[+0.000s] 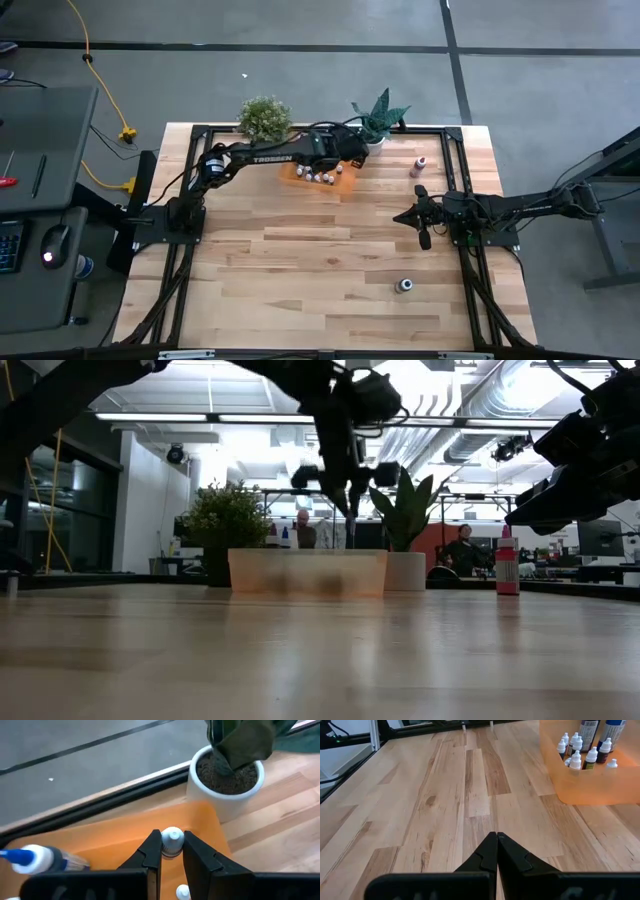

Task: Pick & Place food coloring
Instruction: Put the small violet bottle into the bin

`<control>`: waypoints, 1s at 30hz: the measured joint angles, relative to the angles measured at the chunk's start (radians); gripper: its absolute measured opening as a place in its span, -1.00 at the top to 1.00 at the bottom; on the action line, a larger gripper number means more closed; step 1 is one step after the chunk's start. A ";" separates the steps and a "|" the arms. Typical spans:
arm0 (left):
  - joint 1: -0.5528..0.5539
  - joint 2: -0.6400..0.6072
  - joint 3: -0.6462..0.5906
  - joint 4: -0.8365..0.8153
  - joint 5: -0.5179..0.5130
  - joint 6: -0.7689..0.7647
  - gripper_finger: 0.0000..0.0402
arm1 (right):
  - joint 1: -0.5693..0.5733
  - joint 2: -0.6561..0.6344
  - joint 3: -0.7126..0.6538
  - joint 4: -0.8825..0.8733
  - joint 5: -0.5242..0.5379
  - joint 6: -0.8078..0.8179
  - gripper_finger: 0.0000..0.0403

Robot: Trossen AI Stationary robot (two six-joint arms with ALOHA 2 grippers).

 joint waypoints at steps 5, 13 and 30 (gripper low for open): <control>0.005 0.000 -0.082 0.080 0.007 -0.046 0.77 | 0.000 0.000 0.000 0.000 0.000 0.000 1.00; 0.028 0.000 -0.166 0.112 -0.026 -0.107 0.77 | 0.000 0.000 0.000 0.000 0.000 0.000 1.00; 0.039 0.000 -0.294 0.219 0.022 -0.111 0.77 | 0.000 0.000 0.000 0.000 0.000 0.000 1.00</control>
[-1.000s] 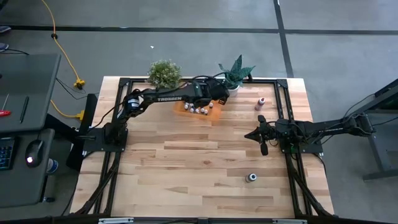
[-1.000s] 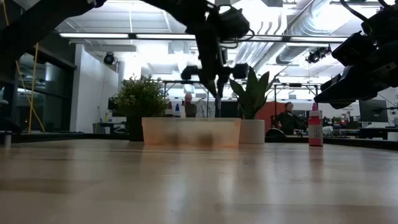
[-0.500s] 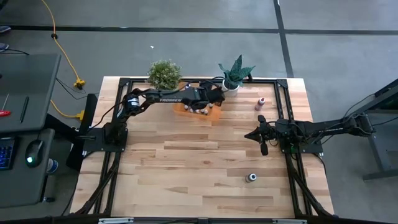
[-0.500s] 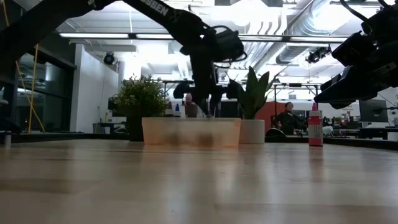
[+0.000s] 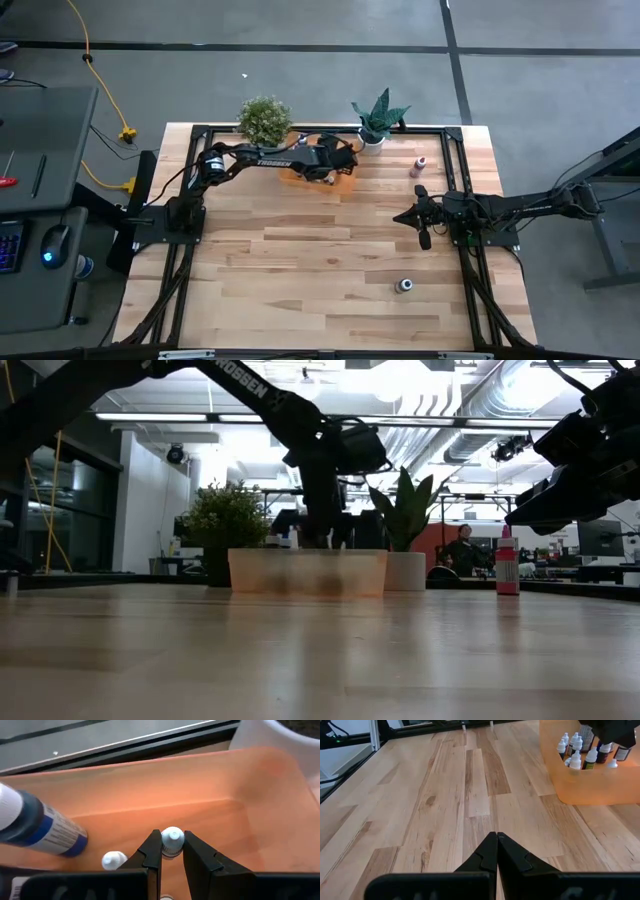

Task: Pick & Place food coloring
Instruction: Put the small violet bottle into the bin

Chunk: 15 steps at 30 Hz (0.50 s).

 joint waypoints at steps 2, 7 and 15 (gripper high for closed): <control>0.000 0.000 -0.001 0.006 0.000 0.016 0.77 | 0.000 0.000 0.000 0.000 0.000 0.000 1.00; 0.000 0.000 -0.001 0.016 0.021 0.066 0.75 | 0.000 0.000 0.000 0.000 0.000 0.000 1.00; 0.000 0.000 -0.002 0.034 0.071 0.094 0.53 | 0.000 0.000 0.000 0.000 0.000 0.000 1.00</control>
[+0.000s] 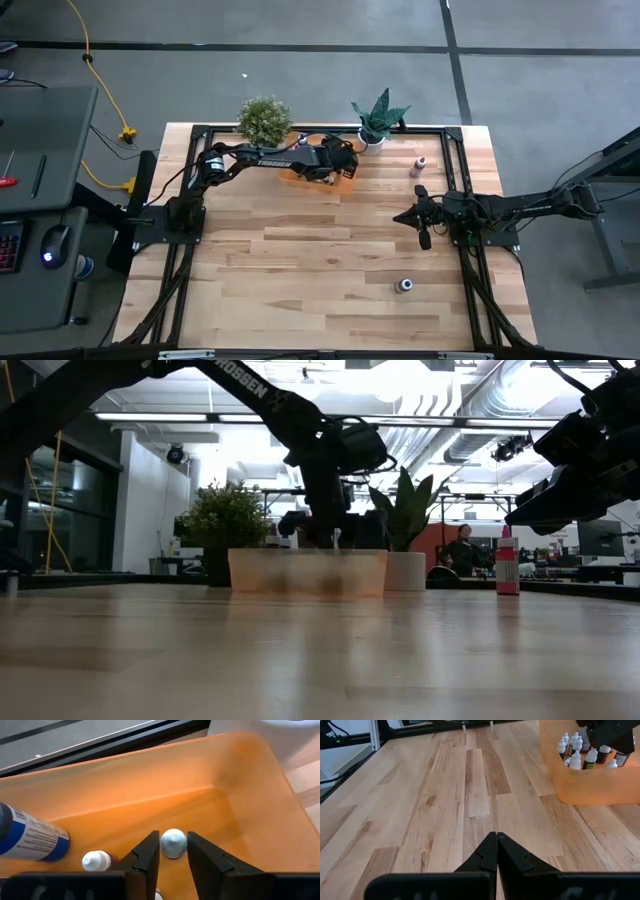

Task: Pick & Place food coloring
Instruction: Put the small violet bottle into the bin, then put the large black bottle into the bin

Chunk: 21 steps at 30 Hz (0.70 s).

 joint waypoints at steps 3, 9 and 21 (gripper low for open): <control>0.000 0.000 0.000 0.000 0.000 0.000 0.49 | 0.000 0.000 0.000 0.000 0.000 0.000 1.00; 0.000 0.000 0.000 -0.001 -0.001 0.000 0.47 | 0.000 0.000 0.000 0.000 0.000 0.000 1.00; 0.000 -0.025 0.000 0.003 -0.025 0.090 0.47 | 0.000 0.000 0.000 0.000 0.000 0.000 1.00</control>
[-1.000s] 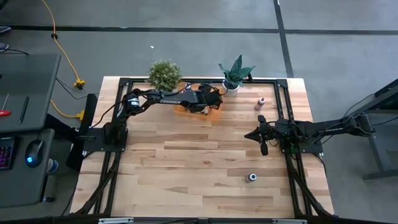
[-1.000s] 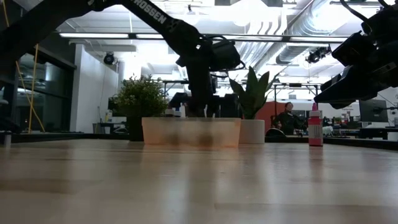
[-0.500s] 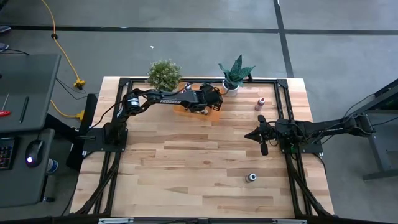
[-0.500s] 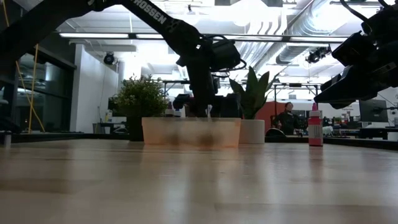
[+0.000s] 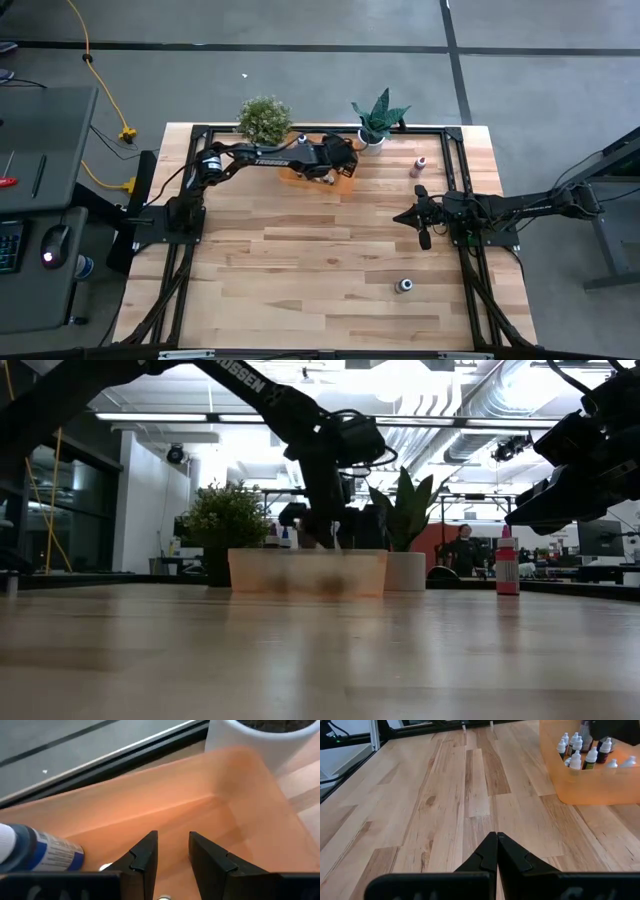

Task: Pick & Place food coloring
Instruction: Put the large black bottle into the bin

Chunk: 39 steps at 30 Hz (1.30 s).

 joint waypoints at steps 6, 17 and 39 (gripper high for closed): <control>-0.007 -0.029 -0.001 0.043 0.034 0.095 0.47 | 0.000 0.000 0.000 -0.001 0.000 0.000 1.00; -0.064 -0.223 0.000 0.115 0.050 0.384 0.47 | 0.000 0.000 0.000 -0.001 0.000 0.000 1.00; -0.311 -0.433 -0.264 0.326 0.863 0.862 0.47 | 0.000 0.000 0.000 -0.001 0.000 0.000 1.00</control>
